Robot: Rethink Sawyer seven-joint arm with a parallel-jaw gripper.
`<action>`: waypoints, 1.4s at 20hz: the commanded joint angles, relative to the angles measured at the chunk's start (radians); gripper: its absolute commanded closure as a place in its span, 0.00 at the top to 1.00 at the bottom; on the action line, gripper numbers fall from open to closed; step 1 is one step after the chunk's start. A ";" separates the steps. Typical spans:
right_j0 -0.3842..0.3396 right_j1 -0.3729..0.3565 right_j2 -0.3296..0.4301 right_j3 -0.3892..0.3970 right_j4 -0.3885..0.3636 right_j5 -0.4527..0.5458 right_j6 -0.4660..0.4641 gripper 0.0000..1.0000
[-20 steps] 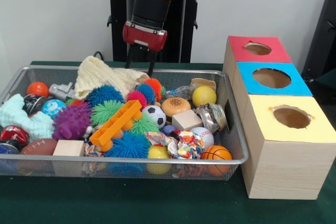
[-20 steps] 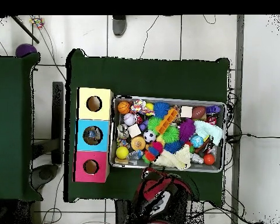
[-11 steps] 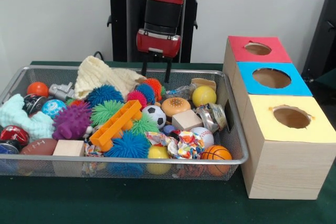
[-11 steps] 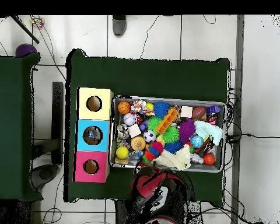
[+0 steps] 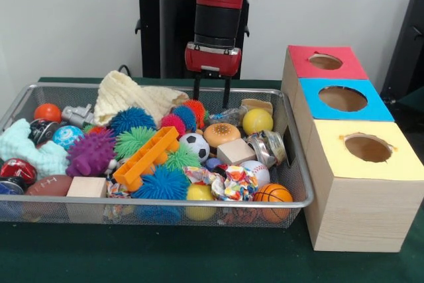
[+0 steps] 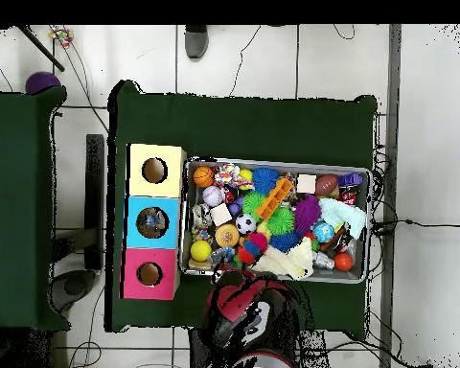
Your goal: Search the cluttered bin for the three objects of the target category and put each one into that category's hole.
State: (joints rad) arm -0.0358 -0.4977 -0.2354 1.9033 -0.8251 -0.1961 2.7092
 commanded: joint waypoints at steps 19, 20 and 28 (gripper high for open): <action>-0.048 -0.042 0.141 -0.075 0.077 0.142 0.017 1.00; -0.049 -0.038 0.137 -0.085 0.083 0.146 0.017 1.00; -0.044 -0.028 0.140 -0.112 0.087 0.161 -0.006 1.00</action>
State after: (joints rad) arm -0.0614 -0.5257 -0.2029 1.9029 -0.7884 -0.1438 2.7092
